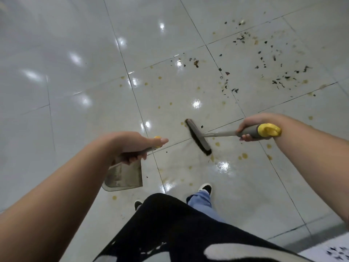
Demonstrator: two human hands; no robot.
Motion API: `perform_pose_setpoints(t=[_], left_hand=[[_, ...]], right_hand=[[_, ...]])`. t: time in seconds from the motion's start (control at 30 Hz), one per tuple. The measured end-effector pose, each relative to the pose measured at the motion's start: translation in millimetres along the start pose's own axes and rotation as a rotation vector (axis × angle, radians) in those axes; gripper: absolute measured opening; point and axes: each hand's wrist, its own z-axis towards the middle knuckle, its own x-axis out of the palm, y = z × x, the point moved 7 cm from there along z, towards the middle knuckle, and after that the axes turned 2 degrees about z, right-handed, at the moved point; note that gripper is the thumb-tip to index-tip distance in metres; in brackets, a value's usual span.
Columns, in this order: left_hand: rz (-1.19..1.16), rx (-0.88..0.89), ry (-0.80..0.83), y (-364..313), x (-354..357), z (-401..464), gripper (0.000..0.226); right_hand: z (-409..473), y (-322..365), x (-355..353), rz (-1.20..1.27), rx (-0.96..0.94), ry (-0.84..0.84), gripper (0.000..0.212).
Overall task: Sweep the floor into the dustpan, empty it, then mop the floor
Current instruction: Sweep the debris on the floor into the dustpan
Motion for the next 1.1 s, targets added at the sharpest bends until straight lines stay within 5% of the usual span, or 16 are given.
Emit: perform_pose_setpoints(t=[0.2,0.5,1.1], left_hand=[[-0.078,-0.008,-0.028,-31,-2,10,0.065],[-0.002,0.003,-0.098,-56,5,16,0.064],[0.089,0.116,-0.109,-90,-48,-7,0.064]], right_hand=[[-4,-19,-2,-0.079,-0.077,0.000,0.012],[2,-73,11,0.068,0.088,0.174,0.015],[-20,-37,-35,0.199,-0.075,-0.040,0.013]])
